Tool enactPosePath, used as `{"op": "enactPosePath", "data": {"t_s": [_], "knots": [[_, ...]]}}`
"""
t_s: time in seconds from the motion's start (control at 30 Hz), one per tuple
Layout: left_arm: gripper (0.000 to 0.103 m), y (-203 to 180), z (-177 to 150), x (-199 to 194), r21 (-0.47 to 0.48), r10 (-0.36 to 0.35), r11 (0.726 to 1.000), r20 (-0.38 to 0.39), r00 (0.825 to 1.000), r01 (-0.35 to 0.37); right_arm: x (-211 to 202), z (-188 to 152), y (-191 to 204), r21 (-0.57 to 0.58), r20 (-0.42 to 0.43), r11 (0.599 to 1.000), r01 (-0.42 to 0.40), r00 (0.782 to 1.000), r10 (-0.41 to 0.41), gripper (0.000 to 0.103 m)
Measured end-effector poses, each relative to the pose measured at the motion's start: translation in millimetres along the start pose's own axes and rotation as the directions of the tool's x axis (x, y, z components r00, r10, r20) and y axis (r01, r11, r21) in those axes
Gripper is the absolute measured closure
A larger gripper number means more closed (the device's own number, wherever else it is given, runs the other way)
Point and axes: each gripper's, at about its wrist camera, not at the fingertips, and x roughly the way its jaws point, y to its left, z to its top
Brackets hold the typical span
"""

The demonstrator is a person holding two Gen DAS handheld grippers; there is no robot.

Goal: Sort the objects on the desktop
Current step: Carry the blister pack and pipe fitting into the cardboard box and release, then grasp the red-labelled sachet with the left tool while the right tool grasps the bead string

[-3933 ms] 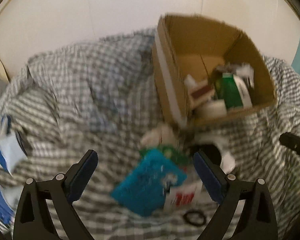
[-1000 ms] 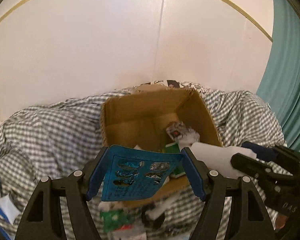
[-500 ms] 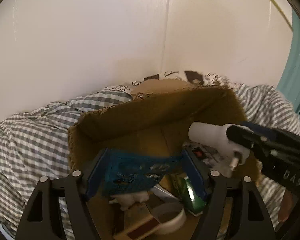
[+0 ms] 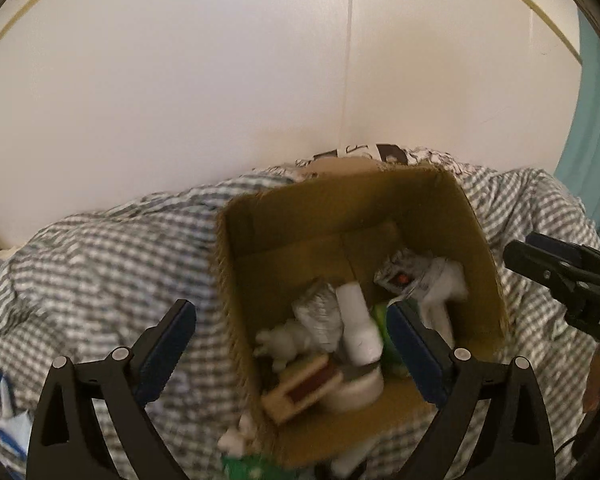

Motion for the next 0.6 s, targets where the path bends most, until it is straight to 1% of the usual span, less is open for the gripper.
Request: {"op": "enactPosePath", "data": {"t_s": [0.13, 0.27, 0.37, 0.43, 0.5, 0.6], "knots": [[0.002, 11.6, -37.7, -29.5, -0.021, 0.02, 1.0, -0.011, 1.0, -0.02, -30.8, -32.6, -0.3, -0.005, -0.016, 1.0, -0.001, 1.0, 0.001, 0.042], [0.002, 21.0, -79.4, -37.0, -0.049, 0.032, 0.998, -0.054, 0.998, -0.035, -48.1, -71.0, -1.5, 0.001, -0.047, 1.0, -0.006, 0.999, 0.006, 0.042], [0.002, 23.0, -113.4, -32.4, -0.085, 0.029, 0.996, -0.106, 0.994, -0.038, -51.5, -96.2, 2.5, 0.008, -0.073, 1.0, 0.0, 0.997, 0.001, 0.042], [0.002, 19.7, -135.6, -28.2, -0.095, 0.009, 0.995, -0.149, 0.989, -0.023, -51.5, -111.1, 5.8, 0.02, -0.086, 1.0, 0.002, 0.996, 0.0, 0.042], [0.002, 13.3, -155.6, -21.4, -0.088, 0.004, 0.996, -0.194, 0.981, -0.021, -45.4, -126.2, 7.0, 0.046, -0.116, 0.999, -0.017, 0.993, 0.022, 0.042], [0.002, 1.9, -174.8, -8.6, -0.068, 0.003, 0.997, -0.245, 0.97, -0.021, -35.0, -142.4, 10.7, 0.059, -0.151, 0.998, -0.029, 0.988, 0.038, 0.042]]}}
